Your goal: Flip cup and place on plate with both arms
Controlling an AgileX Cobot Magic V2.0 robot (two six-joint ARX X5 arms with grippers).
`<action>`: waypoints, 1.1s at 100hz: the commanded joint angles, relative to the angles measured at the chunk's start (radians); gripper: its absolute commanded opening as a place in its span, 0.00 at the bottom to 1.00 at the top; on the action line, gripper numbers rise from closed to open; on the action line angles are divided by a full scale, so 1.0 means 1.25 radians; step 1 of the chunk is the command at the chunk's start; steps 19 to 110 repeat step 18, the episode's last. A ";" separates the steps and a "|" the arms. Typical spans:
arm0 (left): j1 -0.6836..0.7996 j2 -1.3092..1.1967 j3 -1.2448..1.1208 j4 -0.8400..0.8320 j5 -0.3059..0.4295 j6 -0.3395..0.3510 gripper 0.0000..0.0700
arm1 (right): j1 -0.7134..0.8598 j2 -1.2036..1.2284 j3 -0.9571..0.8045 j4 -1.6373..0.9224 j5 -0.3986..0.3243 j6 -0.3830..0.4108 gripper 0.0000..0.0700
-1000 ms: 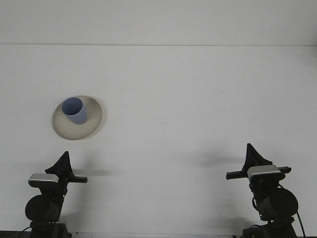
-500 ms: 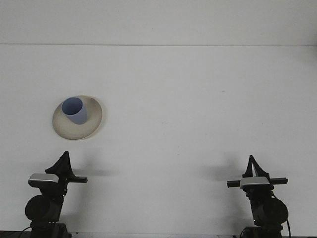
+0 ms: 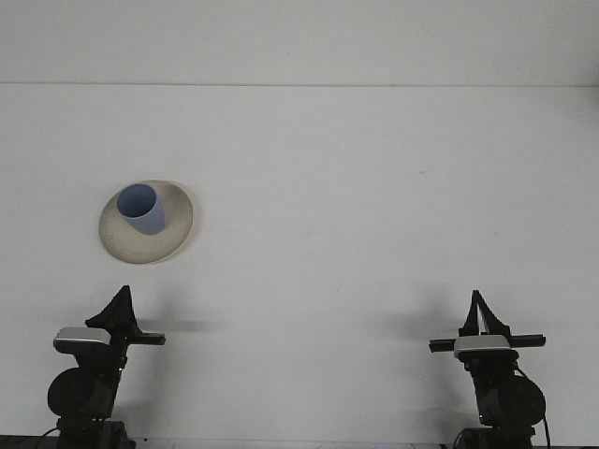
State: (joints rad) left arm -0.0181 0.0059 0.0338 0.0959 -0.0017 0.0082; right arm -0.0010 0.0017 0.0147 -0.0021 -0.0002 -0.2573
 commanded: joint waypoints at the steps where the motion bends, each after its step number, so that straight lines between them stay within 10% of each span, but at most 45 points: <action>1: -0.001 -0.002 -0.016 0.008 -0.002 -0.006 0.02 | 0.000 -0.001 -0.002 0.011 0.000 -0.002 0.00; 110: -0.001 -0.002 -0.016 0.008 -0.002 -0.006 0.02 | 0.000 -0.001 -0.002 0.011 0.000 -0.002 0.00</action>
